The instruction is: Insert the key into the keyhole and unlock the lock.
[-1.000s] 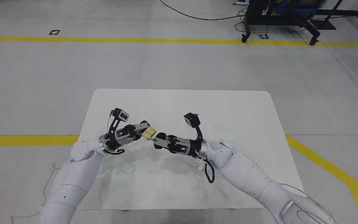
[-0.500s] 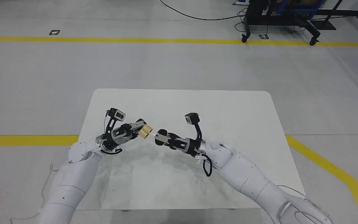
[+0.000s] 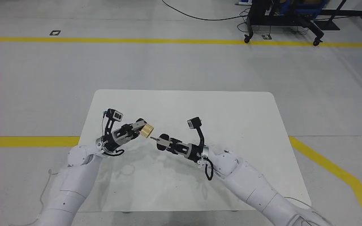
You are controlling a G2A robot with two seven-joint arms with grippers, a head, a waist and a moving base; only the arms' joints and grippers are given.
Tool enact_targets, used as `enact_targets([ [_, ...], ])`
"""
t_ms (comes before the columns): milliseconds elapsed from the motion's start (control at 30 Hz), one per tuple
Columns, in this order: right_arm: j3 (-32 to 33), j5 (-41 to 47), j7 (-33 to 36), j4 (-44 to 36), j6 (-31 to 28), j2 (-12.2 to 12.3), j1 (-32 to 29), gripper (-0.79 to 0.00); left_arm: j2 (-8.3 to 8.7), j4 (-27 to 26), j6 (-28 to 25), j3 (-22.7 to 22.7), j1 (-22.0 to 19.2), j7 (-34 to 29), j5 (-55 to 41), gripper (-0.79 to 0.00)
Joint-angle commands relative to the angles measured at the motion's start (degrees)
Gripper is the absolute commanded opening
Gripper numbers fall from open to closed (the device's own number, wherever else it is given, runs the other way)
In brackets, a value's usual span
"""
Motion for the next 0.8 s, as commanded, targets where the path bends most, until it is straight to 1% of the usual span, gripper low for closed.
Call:
enact_targets([
  [0, 0.64, -0.67, -0.49, -1.03, 1.00, 0.16, -0.73, -0.785, 0.03, -0.44, -1.07, -0.53, 0.55, 1.54, 0.66, -0.785],
  [167, 2.26, -1.60, -1.47, -3.34, 3.29, 0.50, -2.58, -0.785, 0.21, -2.96, -4.82, -1.86, 2.44, 6.06, 5.06, -0.785],
  [400, 3.30, -1.89, -0.85, -5.52, 6.84, 0.58, -3.83, -0.785, 0.39, -5.57, -4.16, -2.62, 3.92, 8.05, 7.64, -0.785],
  [767, 4.03, -1.09, -0.30, -5.49, 9.29, 0.01, -3.60, -0.785, 0.46, -6.35, -4.45, -3.05, 4.09, 8.61, 9.80, -0.785],
])
